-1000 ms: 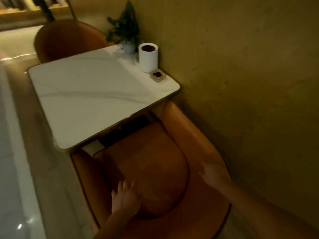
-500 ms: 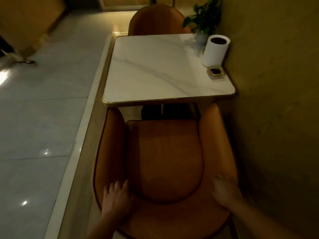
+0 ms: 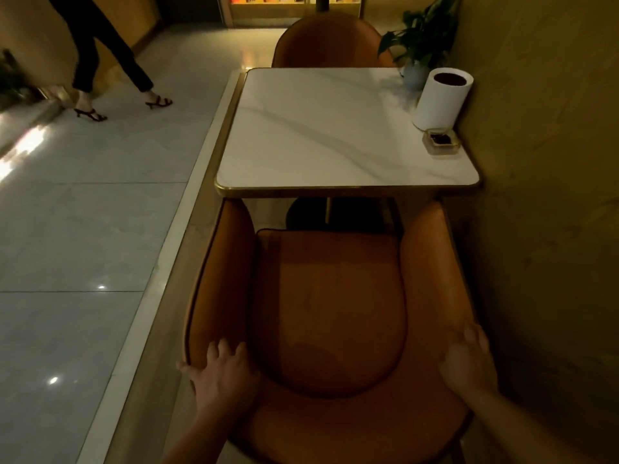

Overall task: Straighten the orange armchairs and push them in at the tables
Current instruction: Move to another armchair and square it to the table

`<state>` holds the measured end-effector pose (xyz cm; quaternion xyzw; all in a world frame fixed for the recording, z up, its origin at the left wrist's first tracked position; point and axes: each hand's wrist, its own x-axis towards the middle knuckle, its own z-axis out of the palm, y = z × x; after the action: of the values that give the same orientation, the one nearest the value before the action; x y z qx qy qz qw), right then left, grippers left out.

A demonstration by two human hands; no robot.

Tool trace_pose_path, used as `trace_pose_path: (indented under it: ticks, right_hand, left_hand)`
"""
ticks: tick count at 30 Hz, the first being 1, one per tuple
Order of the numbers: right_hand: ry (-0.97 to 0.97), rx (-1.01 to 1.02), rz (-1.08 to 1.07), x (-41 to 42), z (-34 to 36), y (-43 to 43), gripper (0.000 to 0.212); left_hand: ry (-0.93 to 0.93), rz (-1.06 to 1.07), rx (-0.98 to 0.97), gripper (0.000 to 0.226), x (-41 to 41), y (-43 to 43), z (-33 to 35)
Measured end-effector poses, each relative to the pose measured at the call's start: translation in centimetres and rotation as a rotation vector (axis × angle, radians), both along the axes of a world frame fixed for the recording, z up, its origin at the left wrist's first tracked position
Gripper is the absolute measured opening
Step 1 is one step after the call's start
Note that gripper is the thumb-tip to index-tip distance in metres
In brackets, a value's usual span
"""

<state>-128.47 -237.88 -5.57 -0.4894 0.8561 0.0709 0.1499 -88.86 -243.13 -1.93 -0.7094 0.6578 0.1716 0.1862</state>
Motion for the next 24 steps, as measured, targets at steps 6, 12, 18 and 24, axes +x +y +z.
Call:
trace_pose_path:
  ticks: [6, 12, 18, 24]
  right_hand:
    - [0.016, 0.035, -0.061, -1.4, -1.4, -0.9, 0.079]
    - [0.06, 0.111, -0.043, -1.2, -1.6, -1.6, 0.09]
    - [0.035, 0.122, -0.058, -0.8, -0.9, -1.7, 0.077]
    - [0.048, 0.106, -0.006, -1.0, -0.8, -1.6, 0.05]
  left_hand:
    - [-0.007, -0.012, 0.002, 0.045, 0.2, 0.1, -0.4]
    - [0.015, 0.009, 0.025, 0.041, -0.3, 0.0, 0.1]
    - [0.017, 0.046, -0.039, 0.029, 0.0, 0.6, 0.1]
    - [0.031, 0.052, -0.023, 0.022, -0.3, 0.5, 0.3]
